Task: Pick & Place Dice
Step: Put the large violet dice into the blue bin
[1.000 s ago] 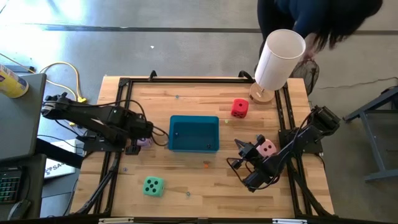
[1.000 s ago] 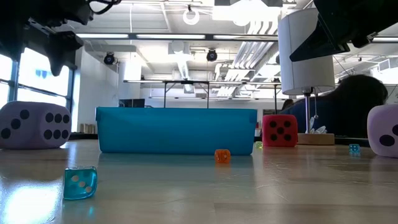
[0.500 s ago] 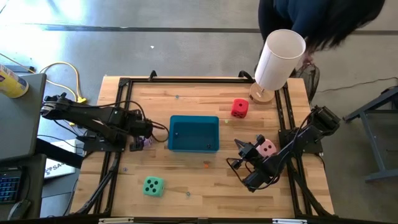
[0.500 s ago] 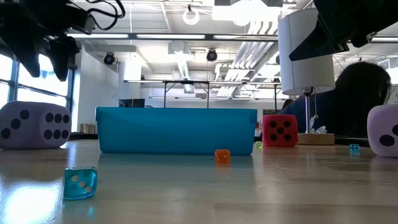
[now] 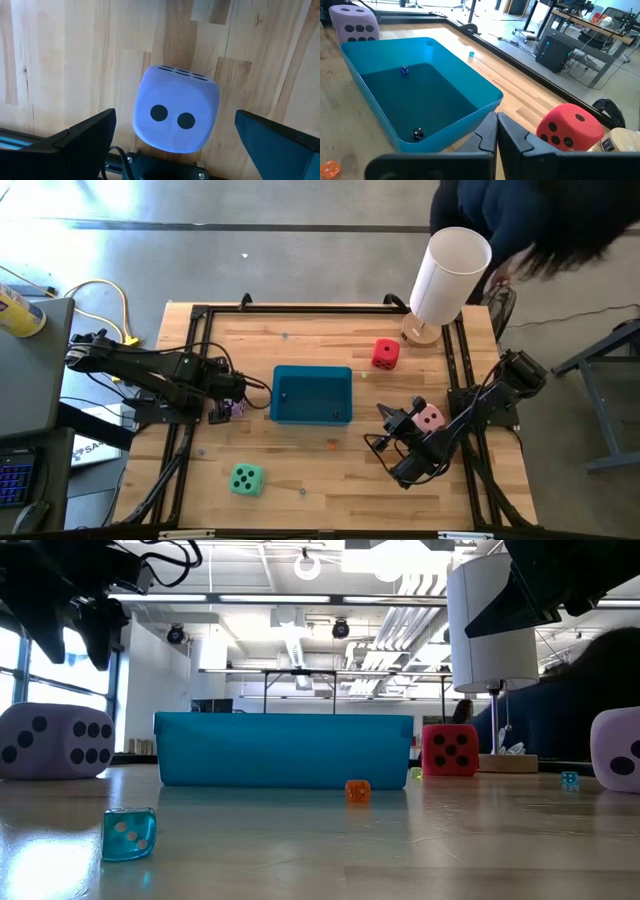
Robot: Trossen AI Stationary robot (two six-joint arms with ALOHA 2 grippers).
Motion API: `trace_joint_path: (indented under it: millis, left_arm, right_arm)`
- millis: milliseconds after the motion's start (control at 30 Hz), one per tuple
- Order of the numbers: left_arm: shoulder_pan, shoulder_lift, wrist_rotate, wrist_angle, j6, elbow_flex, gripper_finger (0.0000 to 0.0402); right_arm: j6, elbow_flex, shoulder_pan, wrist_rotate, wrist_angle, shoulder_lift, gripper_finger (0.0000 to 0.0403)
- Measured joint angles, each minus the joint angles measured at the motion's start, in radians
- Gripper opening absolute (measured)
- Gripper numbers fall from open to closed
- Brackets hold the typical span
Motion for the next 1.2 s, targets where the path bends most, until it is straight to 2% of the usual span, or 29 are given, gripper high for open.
trace_joint_path:
  millis: [333, 567, 1200]
  left_arm:
    - [0.0, 0.0, 0.0, 0.0, 0.006, 0.0, 0.04]
    - [0.0, 0.0, -0.001, -0.001, 0.146, 0.0, 0.04]
    - [0.0, 0.0, 0.048, 0.001, 0.162, -0.059, 0.04]
  right_arm:
    - [0.0, 0.0, 0.0, -0.002, 0.0, 0.0, 0.0002]
    - [0.0, 0.0, 0.0, -0.002, 0.0, 0.0, 0.0002]
    - [0.0, 0.0, 0.0, -0.003, 0.0, 0.0, 0.0002]
